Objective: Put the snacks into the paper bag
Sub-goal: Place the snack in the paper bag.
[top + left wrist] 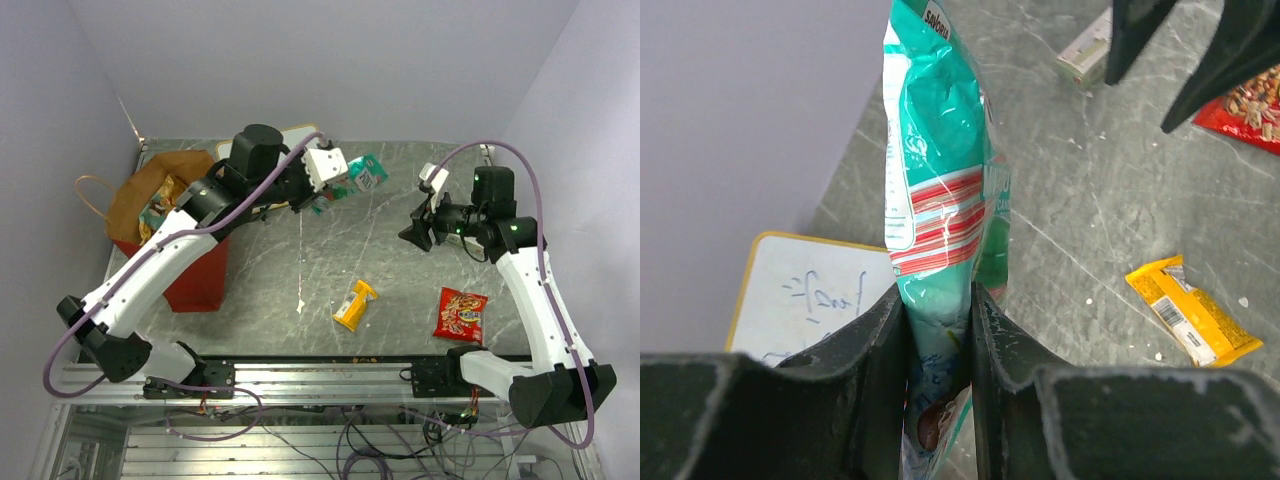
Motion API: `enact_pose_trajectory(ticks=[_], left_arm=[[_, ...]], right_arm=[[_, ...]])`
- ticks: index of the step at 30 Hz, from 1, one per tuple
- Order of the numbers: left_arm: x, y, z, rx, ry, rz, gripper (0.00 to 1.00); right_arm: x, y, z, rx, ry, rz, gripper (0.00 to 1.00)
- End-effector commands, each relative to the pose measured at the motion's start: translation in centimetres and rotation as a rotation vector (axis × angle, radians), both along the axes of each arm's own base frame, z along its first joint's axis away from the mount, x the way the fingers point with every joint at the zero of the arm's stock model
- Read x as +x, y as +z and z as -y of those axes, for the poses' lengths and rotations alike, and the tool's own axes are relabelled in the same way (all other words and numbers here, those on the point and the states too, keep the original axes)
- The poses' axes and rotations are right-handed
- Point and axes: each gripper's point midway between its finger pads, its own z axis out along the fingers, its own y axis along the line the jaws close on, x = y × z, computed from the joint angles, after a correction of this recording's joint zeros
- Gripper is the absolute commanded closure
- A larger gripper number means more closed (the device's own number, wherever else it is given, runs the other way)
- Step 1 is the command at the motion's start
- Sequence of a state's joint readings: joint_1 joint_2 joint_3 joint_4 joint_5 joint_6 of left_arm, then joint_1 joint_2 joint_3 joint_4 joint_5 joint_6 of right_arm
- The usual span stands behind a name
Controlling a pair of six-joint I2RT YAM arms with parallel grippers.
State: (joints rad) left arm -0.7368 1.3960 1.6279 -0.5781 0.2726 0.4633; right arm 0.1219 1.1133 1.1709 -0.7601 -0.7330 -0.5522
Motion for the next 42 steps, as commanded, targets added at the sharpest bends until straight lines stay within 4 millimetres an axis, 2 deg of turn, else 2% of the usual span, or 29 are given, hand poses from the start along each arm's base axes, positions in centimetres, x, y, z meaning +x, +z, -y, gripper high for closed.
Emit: enact_pose_trajectory(ticks=[1, 3, 6, 8, 11, 12, 19, 22, 26, 33, 39, 42], left_arm=[[0.2, 5.1, -3.3, -0.106, 0.110, 0.054, 0.93], [0.1, 6.2, -4.6, -0.132, 0.130, 0.060, 0.93], [0.4, 7.8, -7.1, -0.175, 0.184, 0.066, 0.93], [0.4, 9.2, -9.3, -0.202, 0.238, 0.084, 0.93], [0.8, 10.7, -12.9, -0.198, 0.349, 0.134, 0.93], [0.8, 11.2, -14.0, -0.189, 0.383, 0.154, 0.93], [0.4, 13.6, -22.2, -0.126, 0.717, 0.258, 0.93], [-0.1, 13.5, -25.4, -0.083, 0.846, 0.258, 0.93], [-0.6, 11.4, -27.6, -0.001, 0.937, 0.209, 0.93], [-1.2, 5.1, -30.2, 0.104, 1.023, 0.062, 0.93], [-0.4, -0.4, -32.1, 0.276, 1.102, -0.034, 0.93], [0.2, -2.1, -32.4, 0.313, 1.111, -0.071, 0.93]], right_arm=[[0.8, -0.1, 0.5, -0.028, -0.018, 0.070, 0.43], [0.9, -1.1, 0.6, -0.044, -0.011, 0.057, 0.43], [1.1, -3.7, 0.6, -0.066, 0.007, 0.005, 0.43], [1.2, -5.5, 0.6, -0.078, 0.016, -0.029, 0.43], [1.7, -6.7, 0.5, -0.072, 0.008, -0.044, 0.43], [1.5, -7.7, 0.4, -0.066, 0.010, -0.066, 0.43], [1.3, -8.5, 0.7, -0.068, -0.012, -0.056, 0.43], [1.2, -8.7, 0.8, -0.072, -0.023, -0.054, 0.43], [1.3, -9.0, 1.1, -0.080, -0.034, -0.060, 0.43], [1.4, -9.1, 1.3, -0.083, -0.045, -0.062, 0.43], [1.2, -9.5, 1.3, -0.083, -0.042, -0.074, 0.43], [1.1, -9.6, 1.4, -0.085, -0.042, -0.076, 0.43]])
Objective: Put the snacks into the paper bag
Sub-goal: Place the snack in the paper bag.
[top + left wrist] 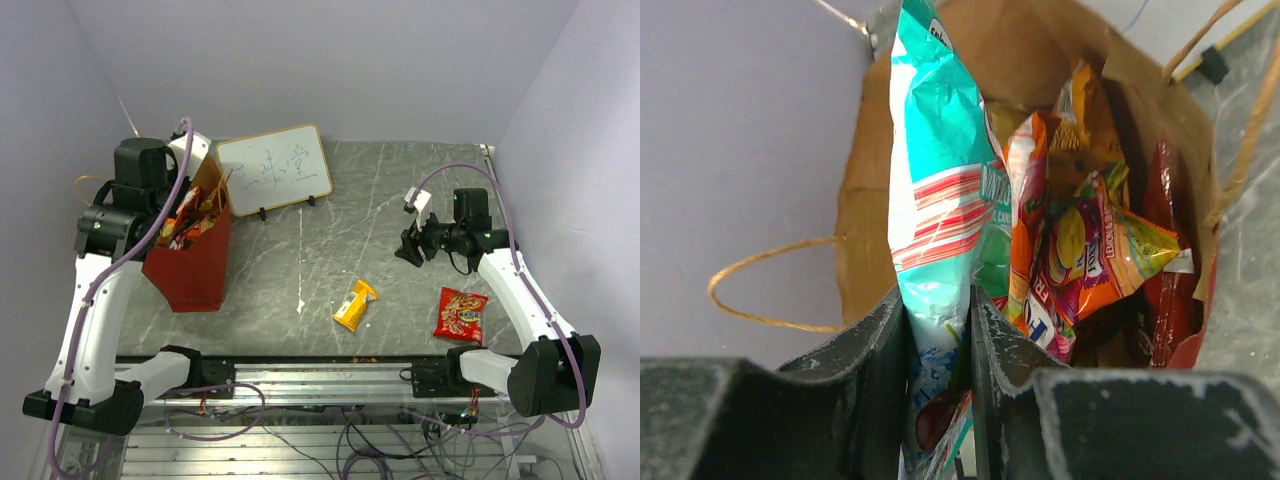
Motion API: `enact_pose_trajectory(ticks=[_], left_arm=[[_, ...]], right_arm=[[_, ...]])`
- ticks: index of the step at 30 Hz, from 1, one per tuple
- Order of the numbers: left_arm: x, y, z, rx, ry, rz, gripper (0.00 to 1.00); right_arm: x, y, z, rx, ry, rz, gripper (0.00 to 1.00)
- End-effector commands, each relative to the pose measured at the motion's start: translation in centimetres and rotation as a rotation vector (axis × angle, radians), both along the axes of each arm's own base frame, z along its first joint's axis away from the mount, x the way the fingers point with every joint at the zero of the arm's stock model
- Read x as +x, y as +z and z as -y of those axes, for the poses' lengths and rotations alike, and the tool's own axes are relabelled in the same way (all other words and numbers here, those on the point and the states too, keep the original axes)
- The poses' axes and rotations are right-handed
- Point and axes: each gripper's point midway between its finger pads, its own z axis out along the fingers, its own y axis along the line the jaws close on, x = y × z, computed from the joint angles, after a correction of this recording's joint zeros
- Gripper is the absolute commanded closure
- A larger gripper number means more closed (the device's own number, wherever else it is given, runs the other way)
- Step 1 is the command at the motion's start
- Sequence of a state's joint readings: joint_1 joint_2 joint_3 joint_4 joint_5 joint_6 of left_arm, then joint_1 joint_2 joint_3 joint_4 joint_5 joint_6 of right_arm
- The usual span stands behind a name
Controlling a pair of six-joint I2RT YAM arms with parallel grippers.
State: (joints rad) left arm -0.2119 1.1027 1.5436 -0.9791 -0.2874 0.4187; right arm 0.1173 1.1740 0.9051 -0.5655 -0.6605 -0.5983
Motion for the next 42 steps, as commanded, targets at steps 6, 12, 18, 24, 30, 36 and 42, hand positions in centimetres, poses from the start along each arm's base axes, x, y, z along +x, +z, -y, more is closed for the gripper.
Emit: enact_pose_trajectory(ticks=[6, 12, 18, 24, 30, 36, 42], left_arm=[[1.9, -2.8, -2.6, 0.046, 0.079, -0.066, 0.93], [2.9, -4.8, -4.7, -0.005, 0.068, -0.114, 0.93], [3.4, -6.3, -5.7, -0.112, 0.017, -0.142, 0.93], [3.7, -8.5, -6.4, -0.192, -0.009, -0.193, 0.93], [3.5, -11.0, -5.6, -0.262, -0.050, -0.254, 0.93], [2.5, -14.4, -5.6, -0.279, -0.031, -0.349, 0.91], [1.0, -17.6, -4.5, -0.320, -0.078, -0.471, 0.77]], right_arm=[[-0.1, 0.3, 0.1, 0.004, -0.006, 0.021, 0.43], [-0.2, 0.3, 0.1, 0.006, -0.002, 0.022, 0.43], [-0.2, 0.1, 0.1, 0.004, 0.001, 0.018, 0.43], [-0.1, -0.1, 0.1, 0.001, -0.001, 0.012, 0.43], [-0.1, -0.4, 0.1, 0.000, -0.003, 0.002, 0.43], [-0.1, -0.6, 0.1, 0.002, 0.001, -0.007, 0.43], [-0.1, -0.6, 0.0, 0.004, 0.002, -0.011, 0.43]])
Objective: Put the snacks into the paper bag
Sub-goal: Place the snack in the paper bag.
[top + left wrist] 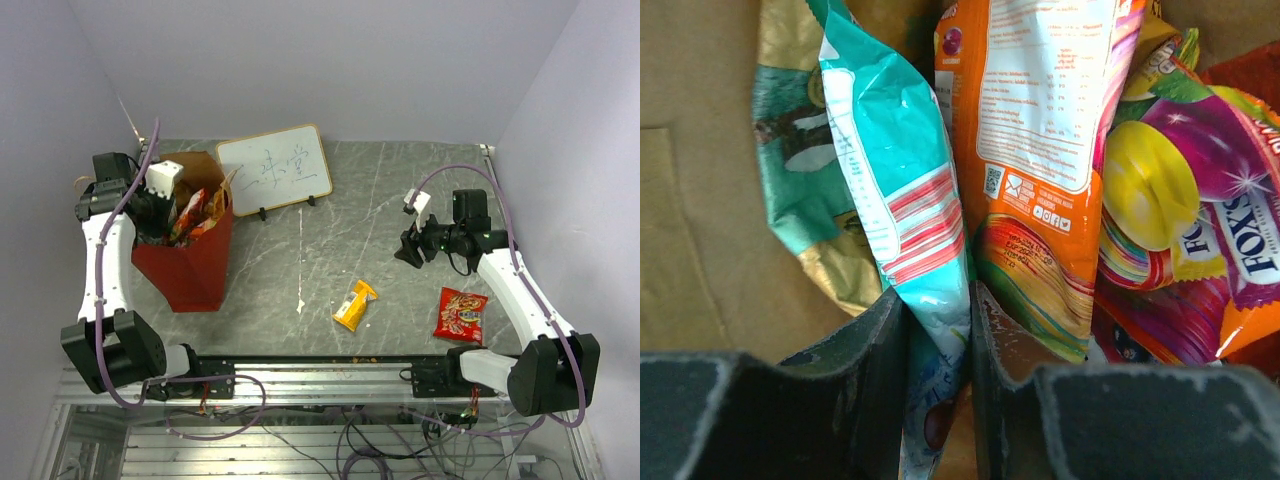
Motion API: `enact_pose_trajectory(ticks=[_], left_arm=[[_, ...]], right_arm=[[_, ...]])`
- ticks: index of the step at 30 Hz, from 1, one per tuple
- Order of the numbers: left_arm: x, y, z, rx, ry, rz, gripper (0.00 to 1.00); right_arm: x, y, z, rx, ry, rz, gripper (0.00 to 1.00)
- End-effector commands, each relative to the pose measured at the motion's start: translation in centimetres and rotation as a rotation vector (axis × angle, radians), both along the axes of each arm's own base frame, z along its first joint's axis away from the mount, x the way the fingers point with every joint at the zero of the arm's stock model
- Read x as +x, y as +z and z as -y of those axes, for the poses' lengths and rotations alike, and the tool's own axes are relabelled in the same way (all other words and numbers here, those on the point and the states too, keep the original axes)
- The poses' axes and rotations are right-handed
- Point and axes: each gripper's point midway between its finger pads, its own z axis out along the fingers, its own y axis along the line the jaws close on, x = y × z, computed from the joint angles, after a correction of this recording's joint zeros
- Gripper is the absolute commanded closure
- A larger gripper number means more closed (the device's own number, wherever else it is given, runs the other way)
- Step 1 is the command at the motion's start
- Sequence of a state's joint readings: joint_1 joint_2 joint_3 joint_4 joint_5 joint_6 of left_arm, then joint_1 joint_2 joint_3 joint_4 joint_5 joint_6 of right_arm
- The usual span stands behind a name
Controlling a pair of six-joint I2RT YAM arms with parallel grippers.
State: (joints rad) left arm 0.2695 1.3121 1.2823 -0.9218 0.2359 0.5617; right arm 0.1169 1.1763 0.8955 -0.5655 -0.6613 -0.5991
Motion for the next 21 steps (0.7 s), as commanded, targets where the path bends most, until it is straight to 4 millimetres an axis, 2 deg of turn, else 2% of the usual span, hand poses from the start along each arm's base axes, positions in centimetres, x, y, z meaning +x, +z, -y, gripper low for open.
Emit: enact_pose_trajectory(ticks=[1, 4, 8, 13, 21], left_arm=[[-1.2, -2.1, 1.5, -0.071, -0.062, -0.076, 0.75], [-1.5, -2.4, 1.3, -0.050, -0.066, -0.098, 0.68], [-1.7, -1.2, 1.7, -0.055, -0.092, -0.078, 0.56], [-1.1, 2.2, 2.7, -0.081, -0.125, 0.026, 0.38], [0.9, 7.7, 2.8, -0.071, -0.092, 0.224, 0.16]], right_arm=[[0.0, -0.2, 0.0, 0.006, 0.001, -0.001, 0.43], [0.0, -0.2, 0.0, 0.008, 0.001, -0.003, 0.43], [0.0, -0.2, -0.1, 0.010, 0.002, 0.000, 0.43], [0.0, -0.1, -0.1, 0.011, 0.003, 0.002, 0.43], [0.1, -0.6, 0.8, -0.052, -0.009, -0.028, 0.42]])
